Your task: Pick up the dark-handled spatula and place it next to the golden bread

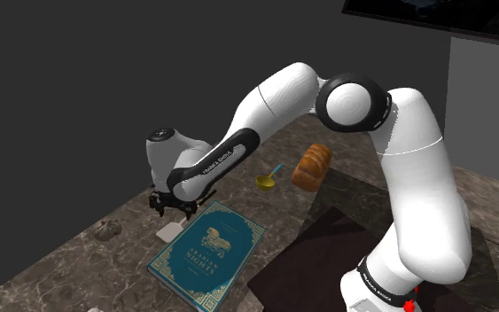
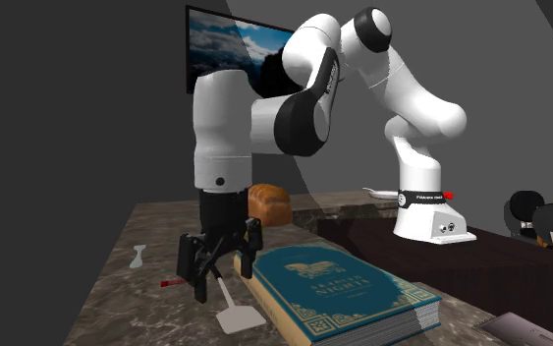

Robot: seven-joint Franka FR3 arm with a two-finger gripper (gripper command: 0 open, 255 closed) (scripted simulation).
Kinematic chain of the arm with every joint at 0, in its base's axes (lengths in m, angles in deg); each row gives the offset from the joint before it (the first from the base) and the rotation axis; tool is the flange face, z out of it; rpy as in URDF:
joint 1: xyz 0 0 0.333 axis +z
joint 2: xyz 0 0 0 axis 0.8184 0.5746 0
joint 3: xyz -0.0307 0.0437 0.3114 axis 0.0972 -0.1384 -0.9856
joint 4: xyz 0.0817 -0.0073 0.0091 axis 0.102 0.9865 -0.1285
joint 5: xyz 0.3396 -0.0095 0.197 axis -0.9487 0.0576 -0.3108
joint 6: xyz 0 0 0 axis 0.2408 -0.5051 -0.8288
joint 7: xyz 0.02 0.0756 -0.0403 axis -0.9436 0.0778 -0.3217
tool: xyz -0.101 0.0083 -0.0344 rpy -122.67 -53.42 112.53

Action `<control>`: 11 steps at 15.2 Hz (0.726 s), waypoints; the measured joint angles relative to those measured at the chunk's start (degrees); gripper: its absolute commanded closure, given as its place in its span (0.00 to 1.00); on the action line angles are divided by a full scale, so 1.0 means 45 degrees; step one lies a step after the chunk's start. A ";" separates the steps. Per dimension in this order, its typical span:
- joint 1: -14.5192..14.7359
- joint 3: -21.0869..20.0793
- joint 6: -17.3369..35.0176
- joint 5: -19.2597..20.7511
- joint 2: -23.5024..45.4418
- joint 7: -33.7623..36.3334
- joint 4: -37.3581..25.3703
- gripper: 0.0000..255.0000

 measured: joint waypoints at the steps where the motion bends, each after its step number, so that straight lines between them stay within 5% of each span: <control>1: 0.0055 0.0066 0.0085 0.0063 0.0167 0.0043 -0.0082 0.00; 11: 0.0207 0.0311 0.0534 0.0321 0.0695 0.0201 -0.0228 0.00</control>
